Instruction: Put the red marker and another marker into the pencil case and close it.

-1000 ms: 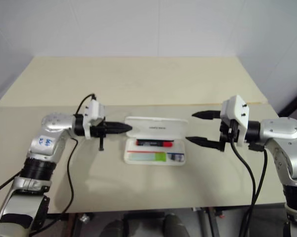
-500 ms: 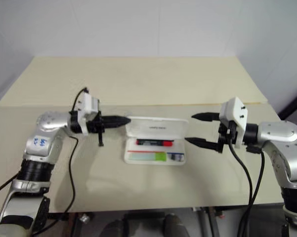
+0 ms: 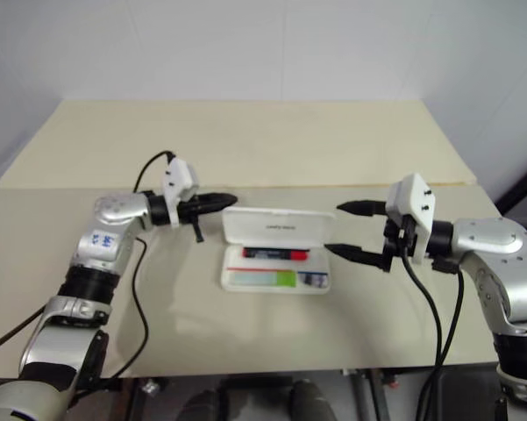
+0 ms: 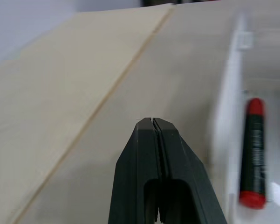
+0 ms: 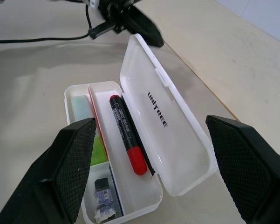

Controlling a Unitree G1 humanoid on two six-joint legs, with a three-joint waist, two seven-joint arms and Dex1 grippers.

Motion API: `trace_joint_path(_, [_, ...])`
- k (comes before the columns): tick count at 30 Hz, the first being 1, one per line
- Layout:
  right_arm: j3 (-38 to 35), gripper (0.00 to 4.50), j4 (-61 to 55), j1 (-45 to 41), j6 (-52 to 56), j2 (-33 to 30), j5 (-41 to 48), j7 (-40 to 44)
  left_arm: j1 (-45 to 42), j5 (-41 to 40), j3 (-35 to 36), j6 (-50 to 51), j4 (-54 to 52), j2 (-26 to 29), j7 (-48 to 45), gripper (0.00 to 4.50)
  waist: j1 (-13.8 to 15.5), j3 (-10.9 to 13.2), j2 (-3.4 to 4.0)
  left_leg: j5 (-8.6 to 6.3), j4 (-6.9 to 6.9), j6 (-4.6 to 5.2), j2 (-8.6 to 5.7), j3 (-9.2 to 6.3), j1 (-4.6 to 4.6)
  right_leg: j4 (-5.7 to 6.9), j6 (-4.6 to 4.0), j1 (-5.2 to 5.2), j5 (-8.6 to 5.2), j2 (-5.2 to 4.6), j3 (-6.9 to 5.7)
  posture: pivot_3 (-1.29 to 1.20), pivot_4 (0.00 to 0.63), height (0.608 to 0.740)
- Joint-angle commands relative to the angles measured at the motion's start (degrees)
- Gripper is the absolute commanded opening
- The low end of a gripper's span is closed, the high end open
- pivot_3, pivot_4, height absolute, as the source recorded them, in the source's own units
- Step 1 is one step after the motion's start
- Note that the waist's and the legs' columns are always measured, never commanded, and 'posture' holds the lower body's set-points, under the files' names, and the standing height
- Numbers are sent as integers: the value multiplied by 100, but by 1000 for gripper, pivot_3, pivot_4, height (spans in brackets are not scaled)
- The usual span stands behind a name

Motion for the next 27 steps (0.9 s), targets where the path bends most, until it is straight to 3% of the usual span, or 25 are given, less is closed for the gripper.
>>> trace_joint_path(1, [-191,3977,-257,40,-17,-52,117,-61,20,-261,38,-80,-342,19,-380,26,1,0,0,0,-1,0,0,0,0,0,0,0,0,0,0,0,150,740])
trace_joint_path(3, [-240,3977,-303,106,-3,-62,136,-92,309,-582,-37,195,-861,155,-958,26,-13,0,0,0,0,0,0,0,0,1,0,0,0,0,0,0,150,740])
trace_joint_path(7, [-244,3977,-323,118,7,-53,150,-152,742,-449,-438,356,-1462,481,-1506,26,-24,0,1,1,-5,-1,1,1,4,0,-1,2,-1,0,1,0,150,740])
trace_joint_path(18, [-134,3977,-358,105,-42,126,134,-331,1144,471,-1282,931,-2091,283,-718,26,-9,0,1,4,14,1,-5,0,5,2,11,10,8,0,16,0,150,740])
trace_joint_path(27, [-151,3977,-565,307,-8,277,187,-551,1306,599,-1557,1567,-2599,282,-495,26,-16,0,2,4,12,1,-5,0,8,3,10,12,7,2,20,0,150,740])
